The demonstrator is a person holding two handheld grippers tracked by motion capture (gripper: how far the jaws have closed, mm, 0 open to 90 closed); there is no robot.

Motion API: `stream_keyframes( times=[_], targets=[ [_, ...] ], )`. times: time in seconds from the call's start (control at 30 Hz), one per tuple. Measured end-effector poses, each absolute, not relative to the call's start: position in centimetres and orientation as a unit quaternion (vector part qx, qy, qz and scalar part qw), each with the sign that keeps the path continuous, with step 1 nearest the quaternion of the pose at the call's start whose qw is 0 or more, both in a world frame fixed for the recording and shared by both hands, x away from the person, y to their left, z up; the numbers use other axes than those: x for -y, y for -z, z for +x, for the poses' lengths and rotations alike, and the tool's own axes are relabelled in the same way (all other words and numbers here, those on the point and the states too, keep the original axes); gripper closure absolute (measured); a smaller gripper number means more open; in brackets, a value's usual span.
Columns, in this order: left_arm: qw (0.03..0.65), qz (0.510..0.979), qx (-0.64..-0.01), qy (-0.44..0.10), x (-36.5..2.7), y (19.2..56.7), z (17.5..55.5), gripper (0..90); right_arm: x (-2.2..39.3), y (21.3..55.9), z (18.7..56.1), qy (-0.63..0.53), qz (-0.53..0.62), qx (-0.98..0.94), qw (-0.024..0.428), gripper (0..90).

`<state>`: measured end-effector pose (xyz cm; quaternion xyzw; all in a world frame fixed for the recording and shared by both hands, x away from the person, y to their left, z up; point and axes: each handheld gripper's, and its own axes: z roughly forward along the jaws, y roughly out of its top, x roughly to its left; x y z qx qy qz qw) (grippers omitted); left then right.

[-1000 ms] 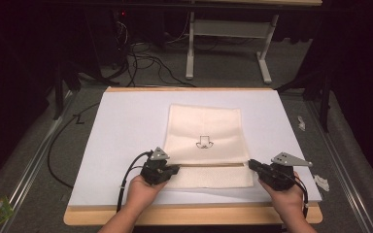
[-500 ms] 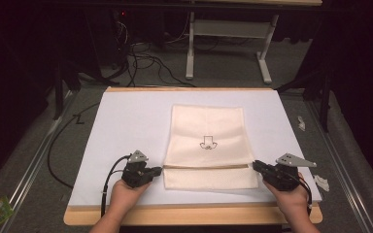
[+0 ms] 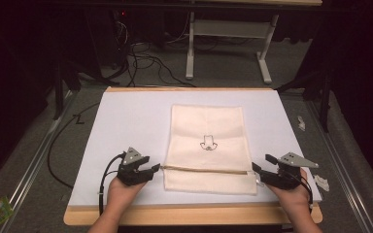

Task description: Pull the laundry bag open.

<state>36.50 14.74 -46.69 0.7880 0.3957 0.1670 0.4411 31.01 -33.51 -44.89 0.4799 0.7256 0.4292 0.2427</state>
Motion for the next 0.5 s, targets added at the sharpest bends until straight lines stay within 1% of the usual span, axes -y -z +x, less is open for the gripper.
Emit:
stream_keyframes(
  times=[0.07, 0.17, 0.23, 0.27, 0.37, 0.5],
  targets=[
    [0.454, 0.766, -0.412, -0.191, -15.7, 46.3, 36.4, 35.9, 34.5, 44.9, 31.3, -0.417, 0.486, -0.726, 0.249, 30.1],
    [0.465, 0.741, -0.431, -0.223, -17.4, 45.6, 36.5, 27.8, 36.6, 45.2, 31.5, -0.399, 0.503, -0.720, 0.264, 25.1],
    [0.464, 0.729, -0.443, -0.240, -18.5, 45.4, 36.6, 22.2, 38.3, 45.2, 31.4, -0.401, 0.520, -0.704, 0.272, 22.0],
    [0.466, 0.724, -0.450, -0.239, -19.1, 45.4, 36.7, 20.1, 39.3, 45.1, 31.3, -0.403, 0.530, -0.692, 0.279, 20.2],
    [0.461, 0.718, -0.467, -0.231, -20.2, 45.7, 37.0, 16.9, 40.4, 44.8, 30.8, -0.414, 0.542, -0.672, 0.288, 18.2],
    [0.455, 0.720, -0.470, -0.234, -20.3, 45.9, 37.2, 15.1, 39.9, 44.4, 30.7, -0.422, 0.532, -0.672, 0.297, 16.2]
  ],
)
